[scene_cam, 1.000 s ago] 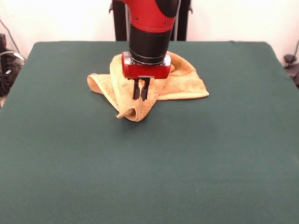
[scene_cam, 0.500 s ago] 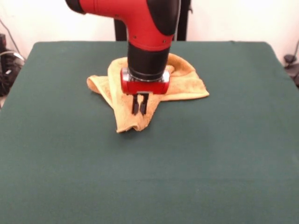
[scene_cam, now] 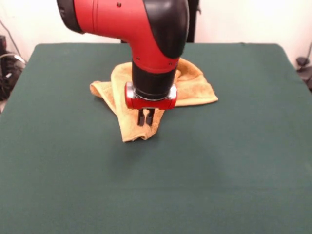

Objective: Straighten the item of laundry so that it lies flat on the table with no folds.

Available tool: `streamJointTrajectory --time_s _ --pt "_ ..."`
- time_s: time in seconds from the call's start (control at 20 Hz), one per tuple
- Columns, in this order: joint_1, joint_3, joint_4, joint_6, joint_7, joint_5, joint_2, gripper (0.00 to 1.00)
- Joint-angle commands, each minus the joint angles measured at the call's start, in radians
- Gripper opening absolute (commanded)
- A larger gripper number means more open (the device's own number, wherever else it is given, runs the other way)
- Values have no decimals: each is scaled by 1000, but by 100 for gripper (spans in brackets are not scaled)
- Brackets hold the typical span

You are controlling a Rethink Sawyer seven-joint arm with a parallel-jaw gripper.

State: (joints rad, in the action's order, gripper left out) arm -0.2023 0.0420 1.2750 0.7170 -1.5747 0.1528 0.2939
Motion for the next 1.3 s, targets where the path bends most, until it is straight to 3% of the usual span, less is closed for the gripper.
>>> streamJointTrajectory --time_s 0.05,0.35,1.15,1.3 --pt "61 -96 -227 16 -177 -70 -166 0" --pt "69 -104 -307 62 -186 -66 -199 0" --pt "60 -122 -225 -74 -196 -42 -191 0" --pt "66 -117 -260 -53 -198 -41 -207 0"
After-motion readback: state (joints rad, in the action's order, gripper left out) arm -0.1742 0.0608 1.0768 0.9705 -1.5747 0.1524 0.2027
